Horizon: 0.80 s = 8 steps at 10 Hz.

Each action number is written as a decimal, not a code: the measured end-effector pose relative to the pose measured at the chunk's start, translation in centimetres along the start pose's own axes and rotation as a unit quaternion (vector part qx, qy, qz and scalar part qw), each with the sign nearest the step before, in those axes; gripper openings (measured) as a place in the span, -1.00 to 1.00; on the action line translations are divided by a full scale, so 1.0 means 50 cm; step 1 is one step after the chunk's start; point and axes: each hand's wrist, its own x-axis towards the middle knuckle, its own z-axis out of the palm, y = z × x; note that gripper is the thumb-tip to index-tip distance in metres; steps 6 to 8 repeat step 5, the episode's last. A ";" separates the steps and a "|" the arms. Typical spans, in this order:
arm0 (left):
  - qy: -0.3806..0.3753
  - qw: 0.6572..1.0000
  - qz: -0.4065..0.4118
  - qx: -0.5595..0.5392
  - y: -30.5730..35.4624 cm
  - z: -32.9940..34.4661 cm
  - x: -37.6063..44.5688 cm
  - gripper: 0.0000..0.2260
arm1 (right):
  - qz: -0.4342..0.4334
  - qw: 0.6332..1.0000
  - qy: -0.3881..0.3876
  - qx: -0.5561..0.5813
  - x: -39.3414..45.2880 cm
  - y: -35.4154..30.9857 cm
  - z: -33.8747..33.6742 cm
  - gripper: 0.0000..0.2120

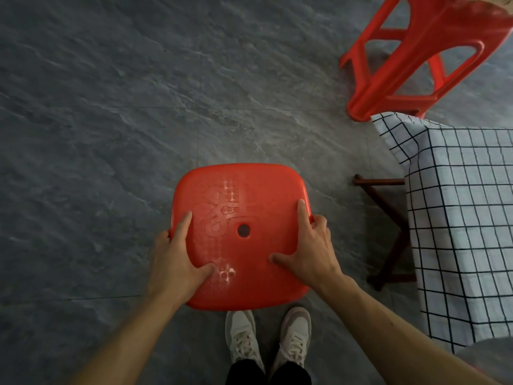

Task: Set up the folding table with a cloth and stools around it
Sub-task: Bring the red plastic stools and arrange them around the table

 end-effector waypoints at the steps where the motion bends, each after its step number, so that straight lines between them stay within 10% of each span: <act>1: -0.002 1.000 -0.007 -0.008 -0.006 0.000 -0.004 0.08 | 0.000 1.000 -0.002 -0.008 0.001 -0.004 0.001 0.26; 8: -0.008 0.998 -0.015 0.064 0.033 -0.022 0.004 -0.04 | 0.011 1.000 0.014 -0.006 -0.004 -0.005 -0.018 0.07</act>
